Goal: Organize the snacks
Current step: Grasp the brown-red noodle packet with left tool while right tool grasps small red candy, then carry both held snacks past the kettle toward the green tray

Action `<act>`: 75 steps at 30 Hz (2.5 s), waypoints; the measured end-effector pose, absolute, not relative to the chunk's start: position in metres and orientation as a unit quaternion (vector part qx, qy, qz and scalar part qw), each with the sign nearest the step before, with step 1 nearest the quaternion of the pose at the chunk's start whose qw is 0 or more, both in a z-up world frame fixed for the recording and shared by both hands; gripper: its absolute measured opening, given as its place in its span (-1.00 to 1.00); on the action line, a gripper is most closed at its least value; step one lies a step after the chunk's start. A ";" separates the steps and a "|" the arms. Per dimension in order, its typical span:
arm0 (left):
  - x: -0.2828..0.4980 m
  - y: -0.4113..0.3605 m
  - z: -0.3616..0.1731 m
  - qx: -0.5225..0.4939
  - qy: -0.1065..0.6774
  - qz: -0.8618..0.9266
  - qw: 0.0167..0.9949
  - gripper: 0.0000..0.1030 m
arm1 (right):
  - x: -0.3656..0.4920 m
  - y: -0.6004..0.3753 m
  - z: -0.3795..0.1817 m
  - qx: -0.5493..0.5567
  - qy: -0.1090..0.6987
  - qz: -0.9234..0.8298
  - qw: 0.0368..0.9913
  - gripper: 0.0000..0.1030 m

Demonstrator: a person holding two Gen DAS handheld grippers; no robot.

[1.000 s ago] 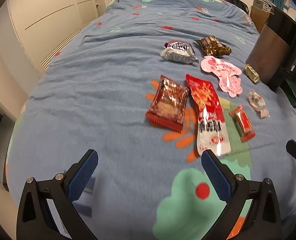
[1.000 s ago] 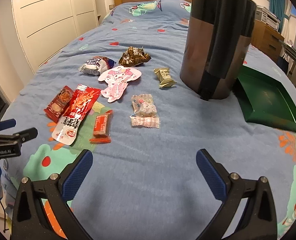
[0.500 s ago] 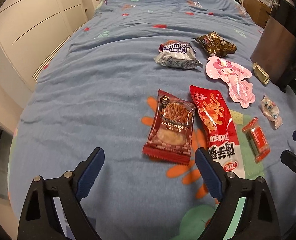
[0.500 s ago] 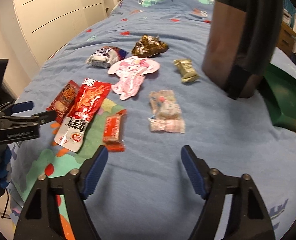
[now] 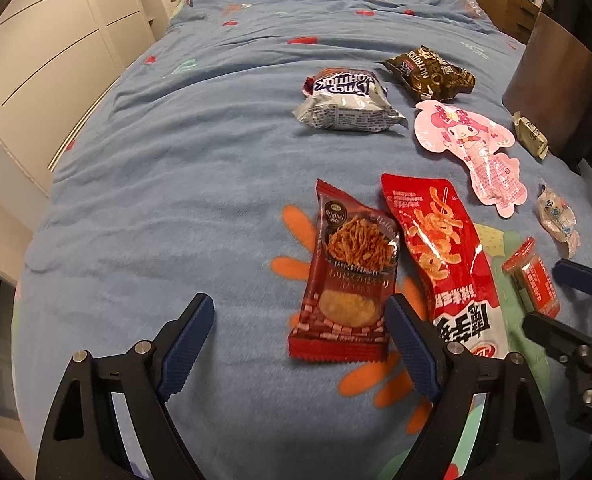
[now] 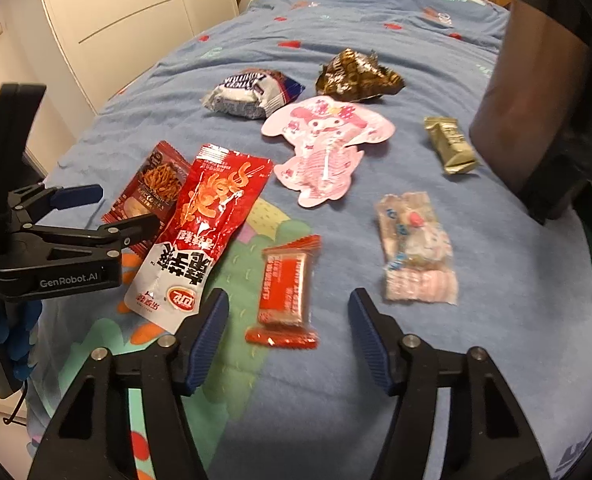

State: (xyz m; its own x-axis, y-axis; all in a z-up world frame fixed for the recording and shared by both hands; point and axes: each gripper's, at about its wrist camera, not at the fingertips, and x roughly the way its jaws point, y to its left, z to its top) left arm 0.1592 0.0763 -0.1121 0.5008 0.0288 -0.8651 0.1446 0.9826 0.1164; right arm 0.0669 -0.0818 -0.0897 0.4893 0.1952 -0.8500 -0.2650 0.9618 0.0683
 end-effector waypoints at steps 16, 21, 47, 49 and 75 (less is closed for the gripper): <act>0.173 0.064 -0.128 0.106 0.509 -0.060 0.852 0.38 | 0.086 -0.080 -0.104 -0.034 0.498 0.131 0.857 0.50; 0.172 0.059 -0.129 0.095 0.499 -0.071 0.858 0.23 | 0.087 -0.078 -0.108 -0.043 0.495 0.134 0.858 0.49; 0.152 0.041 -0.118 0.116 0.479 -0.078 0.866 -0.17 | 0.083 -0.071 -0.105 -0.058 0.486 0.136 0.861 0.28; 0.152 0.042 -0.116 0.116 0.478 -0.076 0.867 -0.17 | 0.082 -0.073 -0.103 -0.054 0.484 0.137 0.863 0.28; 0.107 0.064 -0.074 0.091 0.464 -0.043 0.880 -0.18 | 0.057 -0.081 -0.070 -0.040 0.465 0.148 0.872 0.28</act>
State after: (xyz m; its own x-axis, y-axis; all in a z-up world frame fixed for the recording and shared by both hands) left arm 0.1066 0.0638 -0.0741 0.5662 0.0097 -0.8242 0.1596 0.9797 0.1212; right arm 0.0572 -0.0813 -0.0699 0.5235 0.2209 -0.8229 -0.2948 0.9531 0.0683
